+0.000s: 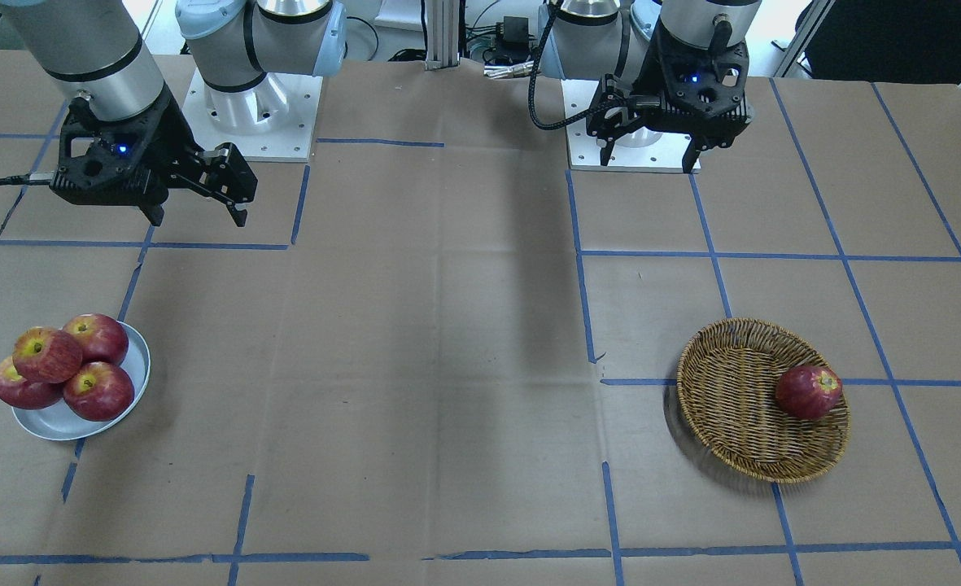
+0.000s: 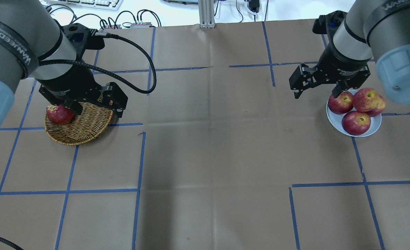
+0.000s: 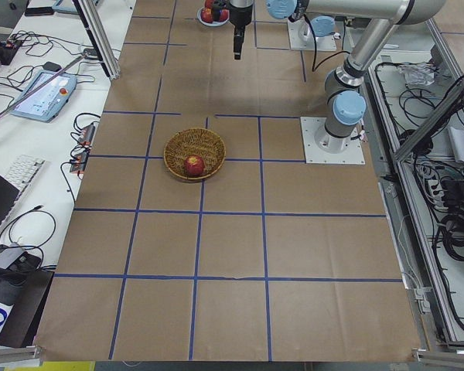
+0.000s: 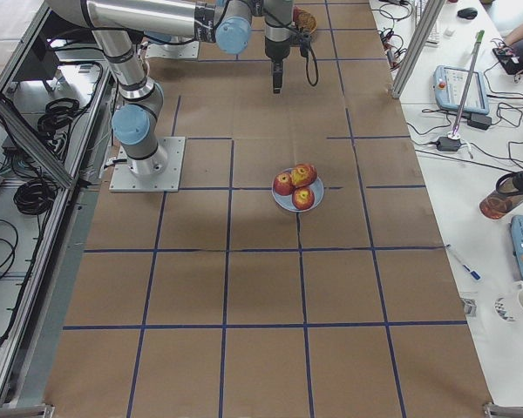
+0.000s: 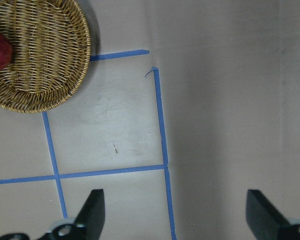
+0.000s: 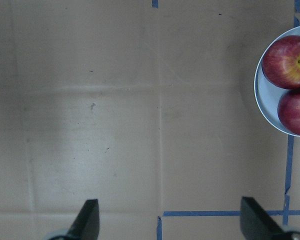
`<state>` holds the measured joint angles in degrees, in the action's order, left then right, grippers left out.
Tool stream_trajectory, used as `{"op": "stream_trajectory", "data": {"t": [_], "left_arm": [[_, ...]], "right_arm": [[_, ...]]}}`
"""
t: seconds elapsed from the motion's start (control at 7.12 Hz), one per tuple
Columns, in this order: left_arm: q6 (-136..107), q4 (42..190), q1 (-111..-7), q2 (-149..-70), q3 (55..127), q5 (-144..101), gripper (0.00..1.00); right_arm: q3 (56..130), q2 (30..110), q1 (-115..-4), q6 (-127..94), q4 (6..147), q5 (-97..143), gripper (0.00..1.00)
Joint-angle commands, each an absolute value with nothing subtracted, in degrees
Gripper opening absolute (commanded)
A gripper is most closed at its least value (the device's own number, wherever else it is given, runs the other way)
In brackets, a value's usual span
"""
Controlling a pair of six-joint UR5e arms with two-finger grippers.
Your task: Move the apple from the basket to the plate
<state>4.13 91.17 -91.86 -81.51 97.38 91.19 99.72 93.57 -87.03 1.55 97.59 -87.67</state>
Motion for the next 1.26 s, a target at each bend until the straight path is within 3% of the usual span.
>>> {"op": "stream_trajectory", "data": {"t": [0.0,1.12], "left_arm": [[4.1,91.0,-91.8,-81.7,97.4,91.2,0.99],[4.2,91.2,-91.8,-81.6,97.5,91.5,0.99]], "right_arm": [[98.3,93.3,-88.2,-0.5,97.4,-87.7,1.00],[97.3,92.5,-88.2,-0.1,97.6,-87.7,1.00]]}}
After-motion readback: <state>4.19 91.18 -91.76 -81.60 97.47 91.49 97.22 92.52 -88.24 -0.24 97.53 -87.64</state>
